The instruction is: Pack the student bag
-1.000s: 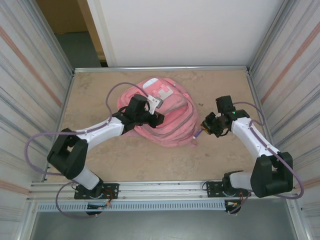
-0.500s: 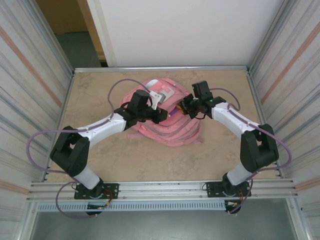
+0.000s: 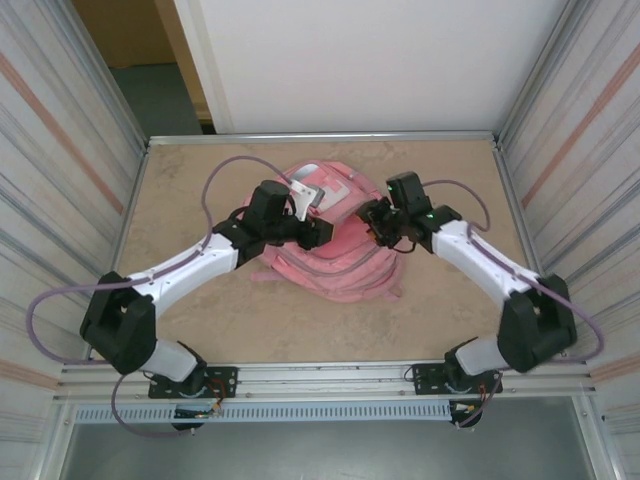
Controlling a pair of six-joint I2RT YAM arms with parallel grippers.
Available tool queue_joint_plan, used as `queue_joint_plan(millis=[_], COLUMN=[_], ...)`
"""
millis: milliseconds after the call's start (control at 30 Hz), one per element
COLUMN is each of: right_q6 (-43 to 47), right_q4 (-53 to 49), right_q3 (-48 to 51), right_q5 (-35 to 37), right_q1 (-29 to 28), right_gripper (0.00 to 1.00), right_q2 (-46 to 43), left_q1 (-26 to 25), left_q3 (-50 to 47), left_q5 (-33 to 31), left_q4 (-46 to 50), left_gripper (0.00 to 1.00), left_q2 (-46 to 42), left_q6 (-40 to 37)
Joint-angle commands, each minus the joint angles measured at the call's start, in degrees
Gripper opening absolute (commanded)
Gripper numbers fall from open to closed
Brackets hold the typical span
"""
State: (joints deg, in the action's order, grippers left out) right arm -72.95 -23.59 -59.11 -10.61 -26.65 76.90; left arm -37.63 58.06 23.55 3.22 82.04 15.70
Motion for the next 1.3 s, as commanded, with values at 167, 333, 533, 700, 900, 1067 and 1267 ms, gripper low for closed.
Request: queue_joint_plan(millis=[167, 333, 533, 700, 900, 1067, 1267], right_q6=[13.0, 15.9, 19.1, 20.0, 21.9, 21.1, 20.0], right_q4=[-12.2, -10.8, -10.4, -4.3, -0.5, 2.8, 2.7], right_q3=[7.7, 8.4, 5.5, 5.1, 2.3, 2.8, 1.9], right_q5=[6.3, 5.9, 6.9, 4.0, 2.3, 3.8, 4.9], right_q1=[-4.5, -8.4, -8.5, -7.7, -8.9, -8.9, -9.2], right_gripper=[0.49, 0.5, 0.5, 0.5, 0.5, 0.49, 0.48], right_q2=[-15.6, -13.2, -7.2, -2.4, 3.9, 8.0, 10.6], left_q1=[4.3, 10.5, 9.7, 9.8, 9.8, 9.4, 9.7], left_q3=[-7.7, -7.6, -3.0, -1.2, -0.1, -0.4, -1.5], left_q5=[-5.8, 5.1, 6.3, 4.6, 3.0, 0.3, -4.0], left_q4=[14.1, 17.1, 13.8, 15.0, 12.7, 14.3, 15.6], left_gripper=[0.56, 0.56, 0.55, 0.53, 0.47, 0.46, 0.24], left_q2=[-12.7, -7.7, 1.3, 6.5, 8.5, 10.6, 10.2], left_q6=[9.9, 17.8, 21.6, 24.1, 26.7, 28.8, 28.8])
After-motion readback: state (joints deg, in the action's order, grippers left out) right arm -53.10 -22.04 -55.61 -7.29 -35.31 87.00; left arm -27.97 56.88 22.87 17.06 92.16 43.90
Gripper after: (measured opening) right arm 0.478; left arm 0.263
